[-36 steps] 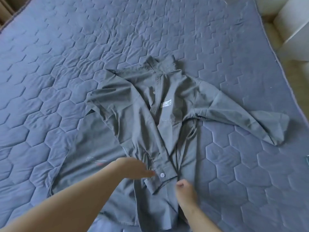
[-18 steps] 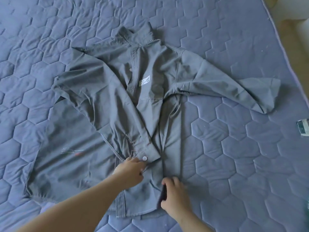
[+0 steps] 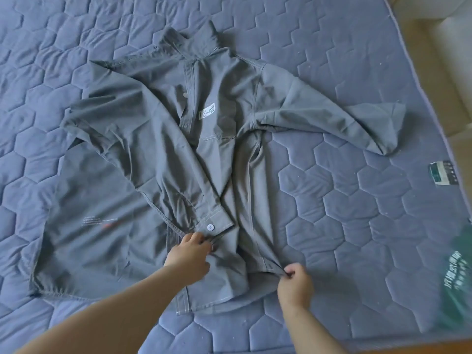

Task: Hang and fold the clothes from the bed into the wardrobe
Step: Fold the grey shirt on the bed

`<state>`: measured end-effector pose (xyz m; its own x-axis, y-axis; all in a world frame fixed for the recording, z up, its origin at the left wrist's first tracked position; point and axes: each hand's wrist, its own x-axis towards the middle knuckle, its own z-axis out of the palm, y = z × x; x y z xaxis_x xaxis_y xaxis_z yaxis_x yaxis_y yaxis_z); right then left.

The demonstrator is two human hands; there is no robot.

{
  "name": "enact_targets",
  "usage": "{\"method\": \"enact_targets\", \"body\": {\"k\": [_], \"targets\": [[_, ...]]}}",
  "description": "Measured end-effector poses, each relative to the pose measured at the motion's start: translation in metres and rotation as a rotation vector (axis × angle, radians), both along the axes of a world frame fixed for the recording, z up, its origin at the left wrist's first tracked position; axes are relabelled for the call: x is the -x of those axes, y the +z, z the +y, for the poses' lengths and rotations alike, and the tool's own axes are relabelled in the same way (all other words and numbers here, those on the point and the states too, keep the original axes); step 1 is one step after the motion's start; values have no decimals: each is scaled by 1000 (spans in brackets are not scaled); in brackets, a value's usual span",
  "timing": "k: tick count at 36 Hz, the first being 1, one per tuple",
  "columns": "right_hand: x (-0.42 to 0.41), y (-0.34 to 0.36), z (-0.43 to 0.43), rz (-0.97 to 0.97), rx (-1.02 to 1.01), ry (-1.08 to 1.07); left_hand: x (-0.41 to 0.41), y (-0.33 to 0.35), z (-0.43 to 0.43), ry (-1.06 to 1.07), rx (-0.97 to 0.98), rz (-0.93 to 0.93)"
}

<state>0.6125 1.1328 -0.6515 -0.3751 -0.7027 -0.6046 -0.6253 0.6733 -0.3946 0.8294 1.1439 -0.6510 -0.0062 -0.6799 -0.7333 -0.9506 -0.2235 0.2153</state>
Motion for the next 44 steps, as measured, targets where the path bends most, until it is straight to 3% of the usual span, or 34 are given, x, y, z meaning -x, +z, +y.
{"method": "enact_targets", "body": {"k": [2,4,7,11,15,19,24,28,30,33,40,44], "targets": [[9,0,5,25,-44,-193,4,1,-2,4,-3,2],[10,2,10,74,-53,-180,7,2,-3,9,-10,0],[-2,9,17,219,17,129,7,2,-3,15,-7,-7],[-23,15,15,347,259,578,7,0,-2,19,4,-7],[-25,11,4,407,382,735,6,-2,-2,1,9,-20],[-11,3,-2,272,352,675,5,-1,-1,-27,9,-40],[37,-1,-6,66,226,40,7,3,-2,-59,-12,-55],[43,2,-7,88,137,-11,10,8,-11,-75,-51,-52],[34,6,-5,214,56,92,10,9,-14,-82,-68,-60],[23,12,-6,338,46,420,11,10,-18,-93,-72,-76],[16,11,-8,480,360,894,17,8,-15,-269,5,-140],[24,4,0,550,538,1109,27,2,1,-480,21,-15]]}}
